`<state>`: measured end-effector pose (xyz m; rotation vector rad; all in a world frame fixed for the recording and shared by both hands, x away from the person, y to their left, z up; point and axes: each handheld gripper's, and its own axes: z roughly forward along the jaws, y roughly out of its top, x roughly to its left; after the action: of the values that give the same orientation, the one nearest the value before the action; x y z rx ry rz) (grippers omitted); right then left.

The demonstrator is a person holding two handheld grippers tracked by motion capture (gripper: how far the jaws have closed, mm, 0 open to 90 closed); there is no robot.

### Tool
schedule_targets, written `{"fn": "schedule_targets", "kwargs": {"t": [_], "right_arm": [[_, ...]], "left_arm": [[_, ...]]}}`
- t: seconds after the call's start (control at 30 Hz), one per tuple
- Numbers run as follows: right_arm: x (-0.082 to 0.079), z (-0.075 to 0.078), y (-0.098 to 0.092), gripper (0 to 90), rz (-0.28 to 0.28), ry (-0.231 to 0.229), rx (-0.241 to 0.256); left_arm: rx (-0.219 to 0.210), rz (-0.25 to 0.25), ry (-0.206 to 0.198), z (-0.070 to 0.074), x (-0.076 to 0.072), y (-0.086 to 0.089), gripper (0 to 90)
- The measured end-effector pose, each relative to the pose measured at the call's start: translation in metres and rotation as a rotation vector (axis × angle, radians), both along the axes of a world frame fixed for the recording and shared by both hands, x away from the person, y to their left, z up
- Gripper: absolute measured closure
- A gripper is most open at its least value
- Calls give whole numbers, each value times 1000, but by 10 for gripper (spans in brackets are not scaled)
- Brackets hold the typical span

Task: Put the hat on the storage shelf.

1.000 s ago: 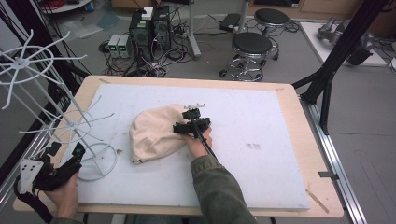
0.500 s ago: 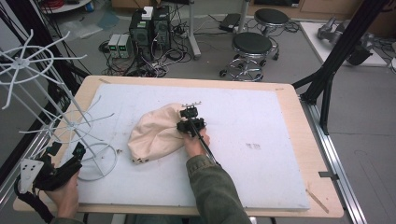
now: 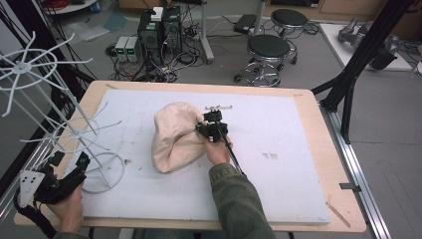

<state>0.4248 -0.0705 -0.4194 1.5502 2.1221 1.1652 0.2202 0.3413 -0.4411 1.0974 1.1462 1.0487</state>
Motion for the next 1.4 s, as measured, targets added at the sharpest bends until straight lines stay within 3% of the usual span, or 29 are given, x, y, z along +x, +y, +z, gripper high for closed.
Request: {"fn": "schedule_targets", "kwargs": {"t": [0.27,0.4,0.6,0.87,1.03,1.4], "right_arm": [[-7,14,-6,806,40,-65,30],[-12,28,-15,803,86,-114,85],[-27,53,-27,793,235,-227,162],[-51,85,-35,792,482,-313,340],[-68,103,-34,789,554,-373,411],[-84,133,-30,772,647,-457,492]], "left_arm": [[-4,-4,0,-1,1,-1,210],[-3,-9,0,-1,1,-2,210],[-4,-21,-3,-1,2,-5,210],[-10,-17,-5,0,1,-4,210],[-9,-11,-7,0,1,-3,210],[-9,-13,-6,0,0,-3,210]]}}
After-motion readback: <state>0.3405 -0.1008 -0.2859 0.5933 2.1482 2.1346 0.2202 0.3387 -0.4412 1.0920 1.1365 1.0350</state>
